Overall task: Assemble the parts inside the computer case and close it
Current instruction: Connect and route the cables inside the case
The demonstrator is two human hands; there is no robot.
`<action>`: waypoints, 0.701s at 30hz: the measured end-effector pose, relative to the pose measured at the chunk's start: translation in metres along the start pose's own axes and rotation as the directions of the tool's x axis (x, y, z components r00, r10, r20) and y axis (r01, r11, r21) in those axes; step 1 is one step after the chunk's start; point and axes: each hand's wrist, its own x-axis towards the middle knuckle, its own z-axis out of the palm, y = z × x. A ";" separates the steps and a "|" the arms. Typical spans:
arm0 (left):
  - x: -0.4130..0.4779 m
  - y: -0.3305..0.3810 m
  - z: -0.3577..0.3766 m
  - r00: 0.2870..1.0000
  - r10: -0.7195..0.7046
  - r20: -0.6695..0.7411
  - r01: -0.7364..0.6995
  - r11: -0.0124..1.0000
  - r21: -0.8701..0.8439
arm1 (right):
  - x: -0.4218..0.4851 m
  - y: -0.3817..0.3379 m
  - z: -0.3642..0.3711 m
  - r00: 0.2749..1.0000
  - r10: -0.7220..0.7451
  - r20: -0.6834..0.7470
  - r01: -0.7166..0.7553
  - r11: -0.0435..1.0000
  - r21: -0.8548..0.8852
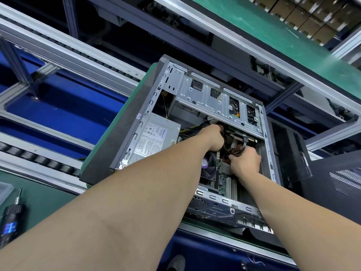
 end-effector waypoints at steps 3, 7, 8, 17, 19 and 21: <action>-0.003 -0.001 0.002 1.000 0.011 -0.009 -0.010 0.997 0.072 | 0.000 -0.002 0.001 1.000 0.018 -0.006 -0.018 1.000 0.010; -0.005 -0.006 0.007 0.998 0.015 -0.069 0.003 0.968 0.253 | 0.003 -0.002 0.003 0.999 0.052 0.000 -0.052 0.999 0.016; -0.004 -0.008 0.008 0.997 0.011 -0.081 0.011 0.962 0.271 | 0.003 -0.002 0.003 0.998 0.064 0.004 -0.064 0.998 0.014; 0.006 0.001 0.014 0.984 -0.034 -0.177 0.099 0.922 0.375 | 0.005 0.000 -0.002 0.996 0.043 0.081 -0.039 0.998 -0.042; 0.010 0.004 0.015 0.984 -0.016 -0.178 0.089 0.905 0.416 | 0.006 -0.001 -0.001 0.995 0.068 0.072 -0.067 0.998 -0.012; 0.013 0.007 0.015 0.988 -0.020 -0.155 0.086 0.900 0.428 | 0.007 -0.001 0.001 0.991 0.126 0.042 -0.128 0.991 0.041</action>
